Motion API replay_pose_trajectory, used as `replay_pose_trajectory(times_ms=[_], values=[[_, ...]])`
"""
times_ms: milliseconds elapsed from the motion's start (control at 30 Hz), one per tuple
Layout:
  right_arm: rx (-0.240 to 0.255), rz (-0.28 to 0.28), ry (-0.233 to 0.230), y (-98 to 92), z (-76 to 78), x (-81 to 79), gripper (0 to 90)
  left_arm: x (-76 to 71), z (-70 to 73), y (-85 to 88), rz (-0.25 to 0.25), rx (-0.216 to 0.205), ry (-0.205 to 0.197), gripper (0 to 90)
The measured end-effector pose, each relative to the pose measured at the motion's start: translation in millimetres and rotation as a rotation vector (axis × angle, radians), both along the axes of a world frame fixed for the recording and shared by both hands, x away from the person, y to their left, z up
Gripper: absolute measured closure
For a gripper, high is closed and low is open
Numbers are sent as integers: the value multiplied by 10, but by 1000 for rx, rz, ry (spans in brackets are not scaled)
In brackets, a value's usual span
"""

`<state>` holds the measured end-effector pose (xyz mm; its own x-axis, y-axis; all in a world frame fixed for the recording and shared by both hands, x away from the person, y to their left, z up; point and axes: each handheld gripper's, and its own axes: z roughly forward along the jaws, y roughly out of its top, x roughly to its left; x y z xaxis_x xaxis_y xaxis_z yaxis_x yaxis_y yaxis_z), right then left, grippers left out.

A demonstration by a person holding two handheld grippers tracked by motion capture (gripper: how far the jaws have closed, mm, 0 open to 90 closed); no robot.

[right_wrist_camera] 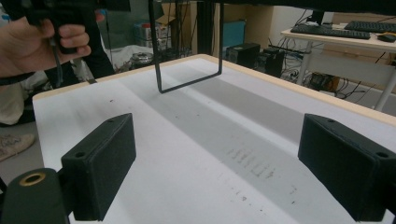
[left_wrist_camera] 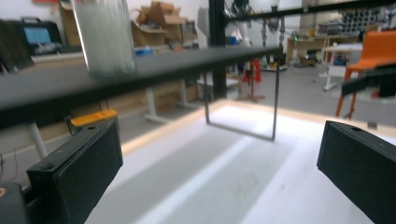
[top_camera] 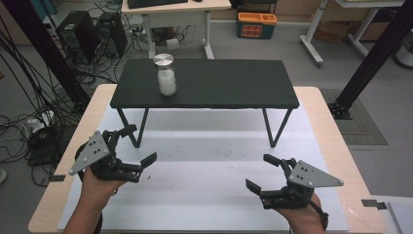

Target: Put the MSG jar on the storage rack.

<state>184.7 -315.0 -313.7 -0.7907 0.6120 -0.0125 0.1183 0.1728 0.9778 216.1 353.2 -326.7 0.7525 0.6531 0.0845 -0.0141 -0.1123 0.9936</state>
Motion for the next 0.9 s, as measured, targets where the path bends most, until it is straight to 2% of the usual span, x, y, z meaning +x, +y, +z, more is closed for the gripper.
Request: replay_pose_trajectory(times_ms=[67,133,233,500,900], values=[[-1,1,0,4,-5,0,105,12,-45,9,15,32,22,4],[-2,-1,3,8,-10,-2,105,28,-100,32,16,33,45,3],[-2,-6,6,7,-5,-7,105,33,-131,37,25,35,56,4],[-3,-6,-1,5,20,4,105,50,-121,34,22,16,46,5],[-9,-16,6,-26,36,28,105,77,-128,15,11,11,47,6]])
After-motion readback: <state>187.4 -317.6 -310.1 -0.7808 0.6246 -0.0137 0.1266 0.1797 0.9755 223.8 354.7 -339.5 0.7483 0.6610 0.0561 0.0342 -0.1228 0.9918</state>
